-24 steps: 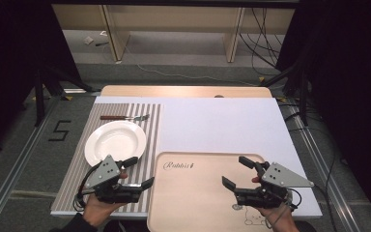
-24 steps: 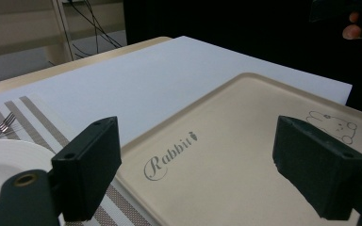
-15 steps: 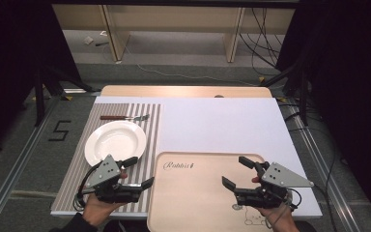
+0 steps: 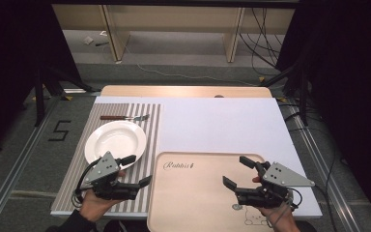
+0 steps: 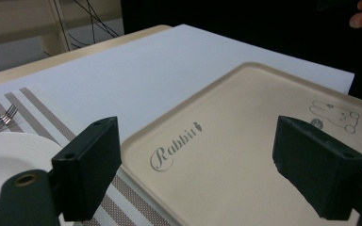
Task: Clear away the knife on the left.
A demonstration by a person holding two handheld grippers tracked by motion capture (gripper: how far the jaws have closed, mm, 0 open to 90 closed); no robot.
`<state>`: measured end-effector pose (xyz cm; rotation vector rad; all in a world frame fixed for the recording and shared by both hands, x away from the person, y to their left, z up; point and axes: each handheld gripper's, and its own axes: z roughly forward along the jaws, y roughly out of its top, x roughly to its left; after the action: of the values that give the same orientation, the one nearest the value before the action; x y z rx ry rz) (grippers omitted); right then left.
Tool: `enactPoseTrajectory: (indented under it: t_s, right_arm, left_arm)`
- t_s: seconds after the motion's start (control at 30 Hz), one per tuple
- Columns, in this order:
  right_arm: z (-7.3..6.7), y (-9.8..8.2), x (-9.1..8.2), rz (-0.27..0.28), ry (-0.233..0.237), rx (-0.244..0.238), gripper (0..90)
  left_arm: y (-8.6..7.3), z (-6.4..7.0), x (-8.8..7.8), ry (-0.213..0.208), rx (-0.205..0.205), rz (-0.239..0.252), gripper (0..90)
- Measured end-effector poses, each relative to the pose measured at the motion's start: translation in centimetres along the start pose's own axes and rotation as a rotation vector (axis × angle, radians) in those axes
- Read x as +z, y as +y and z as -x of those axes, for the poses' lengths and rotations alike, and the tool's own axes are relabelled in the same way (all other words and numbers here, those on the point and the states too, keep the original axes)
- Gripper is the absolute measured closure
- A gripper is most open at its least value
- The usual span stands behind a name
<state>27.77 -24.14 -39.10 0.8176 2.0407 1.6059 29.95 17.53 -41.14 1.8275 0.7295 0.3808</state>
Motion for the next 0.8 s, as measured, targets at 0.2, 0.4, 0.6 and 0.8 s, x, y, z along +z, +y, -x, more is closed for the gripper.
enactPoseTrajectory:
  t_s: [0.2,0.4,0.6,0.8]
  right_arm:
    - [0.0,0.0,-0.1,-0.001,-0.003,0.002,18.8]
    - [-0.4,0.0,-0.2,-0.004,-0.001,-0.010,18.8]
    - [-0.3,0.1,-0.1,-0.005,0.002,-0.009,18.8]
    - [-0.3,0.1,-0.1,-0.005,0.004,-0.009,18.8]
  left_arm:
    - [-0.1,-0.2,0.5,-0.015,0.026,-0.076,15.6]
    - [-0.5,-0.3,0.4,-0.016,0.048,-0.143,15.7]
    - [-1.0,-0.8,0.6,-0.006,0.106,-0.242,15.9]
    - [-1.5,-1.1,0.9,0.012,0.179,-0.344,16.1]
